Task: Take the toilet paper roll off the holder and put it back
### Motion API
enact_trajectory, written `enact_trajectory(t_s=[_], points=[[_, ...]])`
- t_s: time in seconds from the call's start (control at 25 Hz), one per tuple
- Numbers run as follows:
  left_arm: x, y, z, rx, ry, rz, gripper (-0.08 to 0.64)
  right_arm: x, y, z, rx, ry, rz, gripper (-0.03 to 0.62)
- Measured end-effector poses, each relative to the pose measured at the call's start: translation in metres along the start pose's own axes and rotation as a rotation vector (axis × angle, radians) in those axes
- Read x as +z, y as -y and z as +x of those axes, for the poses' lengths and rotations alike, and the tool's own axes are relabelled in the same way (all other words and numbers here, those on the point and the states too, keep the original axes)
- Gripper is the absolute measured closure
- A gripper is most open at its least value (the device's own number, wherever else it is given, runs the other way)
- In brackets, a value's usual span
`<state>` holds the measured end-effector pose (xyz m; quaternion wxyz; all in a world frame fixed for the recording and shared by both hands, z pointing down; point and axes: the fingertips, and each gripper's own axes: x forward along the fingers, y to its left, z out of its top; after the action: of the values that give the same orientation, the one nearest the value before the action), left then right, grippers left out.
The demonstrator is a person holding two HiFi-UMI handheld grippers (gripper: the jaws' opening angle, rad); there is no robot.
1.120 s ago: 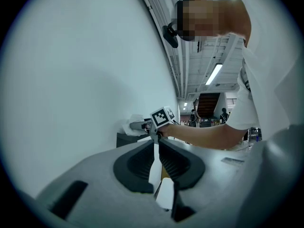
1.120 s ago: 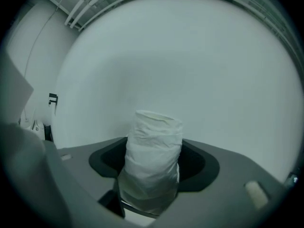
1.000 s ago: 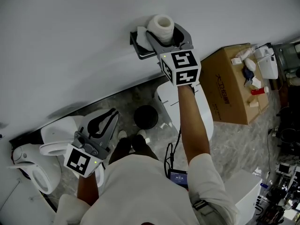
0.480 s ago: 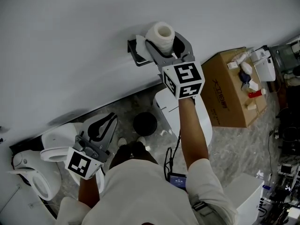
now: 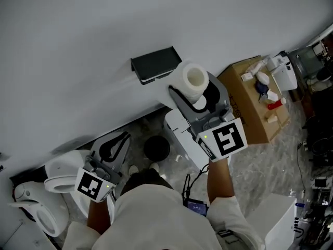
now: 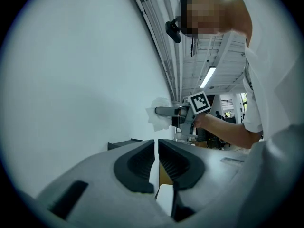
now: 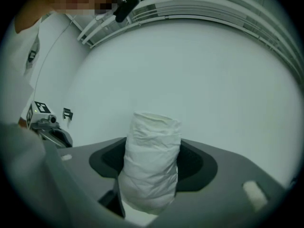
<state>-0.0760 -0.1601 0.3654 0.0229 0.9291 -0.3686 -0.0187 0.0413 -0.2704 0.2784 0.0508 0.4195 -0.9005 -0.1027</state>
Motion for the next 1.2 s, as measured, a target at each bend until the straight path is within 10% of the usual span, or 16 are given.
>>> enact_trajectory(t_s=[0.48, 1.2], points=[[0.004, 0.015, 0.008, -0.027, -0.003, 0.028, 0.535, 0.001, -0.048, -0.104, 0.007, -0.048, 0.036, 0.282], [0.006, 0.021, 0.009, -0.046, -0.013, 0.012, 0.555, 0.004, -0.052, -0.106, 0.018, -0.025, 0.070, 0.282]])
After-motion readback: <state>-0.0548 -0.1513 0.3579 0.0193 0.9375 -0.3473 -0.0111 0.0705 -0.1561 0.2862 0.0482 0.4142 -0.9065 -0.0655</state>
